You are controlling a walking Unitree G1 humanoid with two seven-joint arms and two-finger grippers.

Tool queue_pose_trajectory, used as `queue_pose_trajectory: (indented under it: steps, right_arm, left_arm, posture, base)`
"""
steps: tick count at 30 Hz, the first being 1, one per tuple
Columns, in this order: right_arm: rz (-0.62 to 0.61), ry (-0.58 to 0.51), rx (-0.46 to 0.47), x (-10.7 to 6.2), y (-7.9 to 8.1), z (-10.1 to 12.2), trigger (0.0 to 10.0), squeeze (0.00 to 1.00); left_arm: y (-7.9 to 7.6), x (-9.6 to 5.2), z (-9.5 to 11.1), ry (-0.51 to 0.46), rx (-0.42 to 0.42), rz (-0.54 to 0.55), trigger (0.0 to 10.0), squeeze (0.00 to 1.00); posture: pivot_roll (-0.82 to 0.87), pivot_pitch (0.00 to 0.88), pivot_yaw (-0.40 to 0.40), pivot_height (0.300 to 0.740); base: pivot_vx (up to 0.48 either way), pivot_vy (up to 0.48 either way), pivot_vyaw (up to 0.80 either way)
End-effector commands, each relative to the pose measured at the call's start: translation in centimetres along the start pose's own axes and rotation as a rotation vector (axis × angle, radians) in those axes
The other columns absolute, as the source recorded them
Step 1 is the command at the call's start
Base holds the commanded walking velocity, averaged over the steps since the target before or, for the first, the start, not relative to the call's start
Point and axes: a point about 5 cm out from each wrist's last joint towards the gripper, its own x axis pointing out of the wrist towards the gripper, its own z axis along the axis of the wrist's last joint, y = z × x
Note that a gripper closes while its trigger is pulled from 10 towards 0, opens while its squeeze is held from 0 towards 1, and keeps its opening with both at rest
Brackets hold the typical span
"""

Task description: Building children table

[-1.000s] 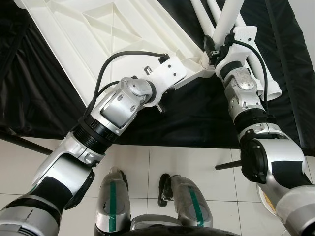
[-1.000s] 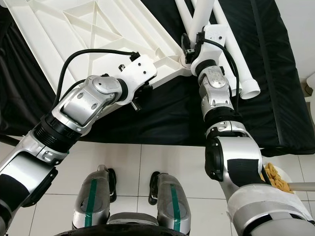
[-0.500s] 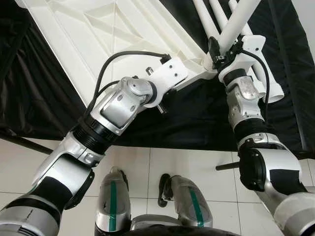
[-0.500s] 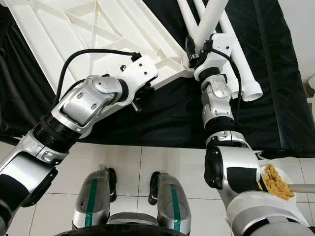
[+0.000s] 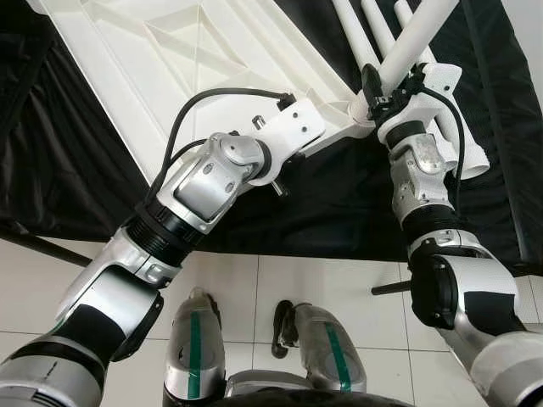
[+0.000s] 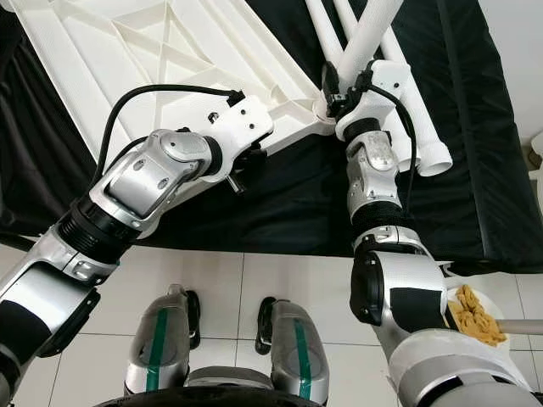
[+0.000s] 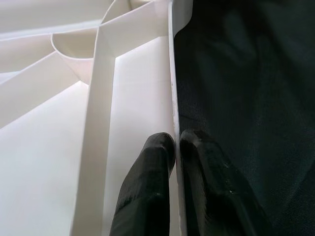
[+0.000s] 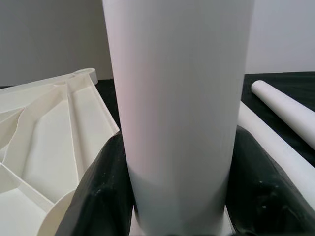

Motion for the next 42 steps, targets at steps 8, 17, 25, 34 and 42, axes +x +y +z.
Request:
queue_pose_trajectory:
  steps: [8, 17, 25, 34, 42]
  right_arm:
    - [-0.007, 0.208, 0.034, -3.4, 0.8, -5.3, 10.0, 0.00]
    - [-0.091, 0.239, 0.022, -3.1, 0.9, -5.4, 10.0, 0.00]
    - [-0.202, 0.238, 0.032, -2.4, 1.5, -5.0, 10.0, 0.00]
    - [-0.307, 0.200, -0.016, -1.7, 2.7, -4.4, 10.0, 0.00]
    - [-0.370, 0.152, -0.037, -2.4, 3.9, -4.5, 10.0, 0.00]
  left_arm:
    - [-0.2, -0.1, 0.3, -0.001, 0.010, -0.010, 10.0, 0.00]
    - [-0.1, -0.1, 0.3, 0.001, 0.007, -0.008, 10.0, 0.00]
    - [0.0, -0.1, 0.3, 0.002, 0.007, -0.005, 10.0, 0.00]
    - [0.1, -0.2, 0.3, 0.003, 0.006, -0.002, 10.0, 0.00]
    - [0.1, -0.2, 0.3, 0.003, 0.004, 0.002, 10.0, 0.00]
  posture:
    - [0.10, 0.074, -0.051, 0.740]
    - [0.10, 0.079, -0.049, 0.740]
    - [0.10, 0.084, -0.048, 0.740]
    - [0.10, 0.088, -0.050, 0.740]
    - [0.11, 0.086, -0.055, 0.740]
  base:
    - [0.000, 0.000, 0.00]
    - [0.000, 0.000, 0.00]
    - [0.000, 0.000, 0.00]
    - [0.000, 0.000, 0.00]
    - [0.000, 0.000, 0.00]
